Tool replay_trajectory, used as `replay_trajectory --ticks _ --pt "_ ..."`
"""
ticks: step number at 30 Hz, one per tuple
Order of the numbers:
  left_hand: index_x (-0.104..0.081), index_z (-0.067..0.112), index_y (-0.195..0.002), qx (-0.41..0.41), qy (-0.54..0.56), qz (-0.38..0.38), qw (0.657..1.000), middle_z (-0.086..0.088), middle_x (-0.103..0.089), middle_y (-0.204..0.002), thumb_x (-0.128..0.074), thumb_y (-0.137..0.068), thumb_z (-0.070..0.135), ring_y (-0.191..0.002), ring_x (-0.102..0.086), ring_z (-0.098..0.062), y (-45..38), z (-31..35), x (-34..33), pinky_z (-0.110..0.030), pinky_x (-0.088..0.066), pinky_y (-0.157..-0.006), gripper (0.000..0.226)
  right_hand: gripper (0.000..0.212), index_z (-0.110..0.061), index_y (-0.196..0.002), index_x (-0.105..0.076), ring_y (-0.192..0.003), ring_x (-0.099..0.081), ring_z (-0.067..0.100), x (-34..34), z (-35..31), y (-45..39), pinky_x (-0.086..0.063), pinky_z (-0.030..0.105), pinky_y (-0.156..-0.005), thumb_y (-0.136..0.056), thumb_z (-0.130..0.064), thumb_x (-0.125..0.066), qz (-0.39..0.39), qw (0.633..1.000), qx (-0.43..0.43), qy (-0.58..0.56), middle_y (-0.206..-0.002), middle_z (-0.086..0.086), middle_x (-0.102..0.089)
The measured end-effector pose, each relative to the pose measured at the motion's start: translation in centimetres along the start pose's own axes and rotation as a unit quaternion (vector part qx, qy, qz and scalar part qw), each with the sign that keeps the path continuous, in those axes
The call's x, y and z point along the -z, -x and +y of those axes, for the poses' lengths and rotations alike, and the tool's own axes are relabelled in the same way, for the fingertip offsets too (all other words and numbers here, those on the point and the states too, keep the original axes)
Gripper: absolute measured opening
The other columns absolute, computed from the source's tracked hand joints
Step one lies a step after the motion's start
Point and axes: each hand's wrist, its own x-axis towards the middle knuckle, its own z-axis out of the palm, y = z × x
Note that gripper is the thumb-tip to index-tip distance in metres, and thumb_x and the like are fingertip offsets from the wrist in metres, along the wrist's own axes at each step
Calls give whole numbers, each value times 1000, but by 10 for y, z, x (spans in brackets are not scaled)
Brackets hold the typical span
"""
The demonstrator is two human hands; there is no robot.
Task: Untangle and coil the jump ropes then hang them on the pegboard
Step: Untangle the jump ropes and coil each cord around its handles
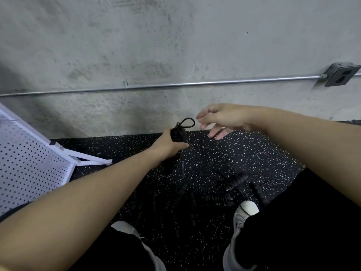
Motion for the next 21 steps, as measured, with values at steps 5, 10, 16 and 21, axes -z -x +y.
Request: replay_trajectory --ticks 5,10,16,21 --pt "-36 16 -148 23 -43 -44 998 -6 -57 -136 -82 -85 29 -113 -56 -21 -34 -22 -20 -35 -46 -99 79 31 -32 -131 -51 -95 -70 15 1 16 -25 -60 29 -79 -102 -34 -58 -39 995 4 89 -120 -9 -61" --pt "-37 15 -145 52 -97 -45 993 -6 -56 -137 -84 -82 34 -120 -57 -25 -77 -56 -46 -40 -48 -104 82 27 -31 -128 -53 -96 -70 18 -4 44 -70 -60 35 -84 -102 -33 -57 -91 987 -18 128 -120 -3 -64" --pt "-32 17 -144 100 -191 -29 976 -8 -45 -143 -79 -83 47 -124 -55 -32 -125 -117 -79 -48 -48 -102 83 30 -27 -132 -55 -94 -71 21 -33 105 -136 -62 35 -80 -103 -29 -57 -104 990 -45 86 -117 1 -67" --pt "-29 16 -148 145 -227 -63 961 -10 -45 -141 -74 -87 45 -124 -53 -32 -152 -162 -95 -46 -48 -101 81 35 -21 -139 -51 -95 -70 22 -65 154 -174 -61 34 -79 -104 -26 -53 -143 985 -71 72 -122 5 -65"
